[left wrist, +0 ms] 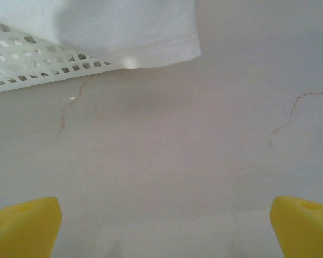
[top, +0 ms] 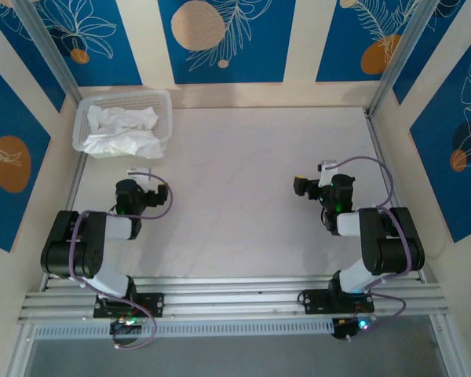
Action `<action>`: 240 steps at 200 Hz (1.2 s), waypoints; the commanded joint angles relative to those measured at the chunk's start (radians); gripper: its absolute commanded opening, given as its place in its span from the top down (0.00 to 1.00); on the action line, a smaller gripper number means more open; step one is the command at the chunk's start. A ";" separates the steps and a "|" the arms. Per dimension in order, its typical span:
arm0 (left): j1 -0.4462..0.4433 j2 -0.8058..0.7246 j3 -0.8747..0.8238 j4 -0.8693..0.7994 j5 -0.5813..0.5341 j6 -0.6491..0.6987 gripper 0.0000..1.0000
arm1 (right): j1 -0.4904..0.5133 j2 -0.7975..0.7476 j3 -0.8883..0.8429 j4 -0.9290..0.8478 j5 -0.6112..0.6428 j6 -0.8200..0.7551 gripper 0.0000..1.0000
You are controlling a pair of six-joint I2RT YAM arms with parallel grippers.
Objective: Fold the inside-out t-shirt
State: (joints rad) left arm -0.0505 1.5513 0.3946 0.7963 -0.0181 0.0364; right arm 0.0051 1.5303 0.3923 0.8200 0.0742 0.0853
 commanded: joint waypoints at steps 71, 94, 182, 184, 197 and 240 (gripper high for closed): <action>-0.003 -0.016 0.013 0.023 0.026 0.010 0.01 | -0.009 -0.006 0.014 0.011 0.000 0.019 0.01; -0.002 -0.016 0.013 0.021 0.026 0.010 0.01 | -0.010 -0.010 -0.023 0.076 0.055 0.045 0.01; -0.049 -0.391 0.143 -0.427 -0.039 -0.099 0.01 | 0.070 -0.623 0.081 -0.596 0.137 0.262 0.02; -0.049 -0.397 0.158 -0.456 -0.040 -0.113 0.01 | 0.075 -0.629 0.097 -0.627 0.127 0.270 0.02; -0.049 -0.400 0.294 -0.641 -0.056 -0.235 0.01 | 0.123 -0.634 0.201 -0.794 0.090 0.330 0.03; 0.019 -0.102 0.849 -1.187 -0.080 -0.521 0.01 | 0.399 -0.337 0.666 -1.289 -0.129 0.402 0.05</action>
State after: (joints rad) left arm -0.0837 1.2854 1.0313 0.0055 -0.0990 -0.2733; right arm 0.2810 1.0157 0.8433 -0.0246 0.0780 0.4129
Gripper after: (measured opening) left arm 0.992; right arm 0.954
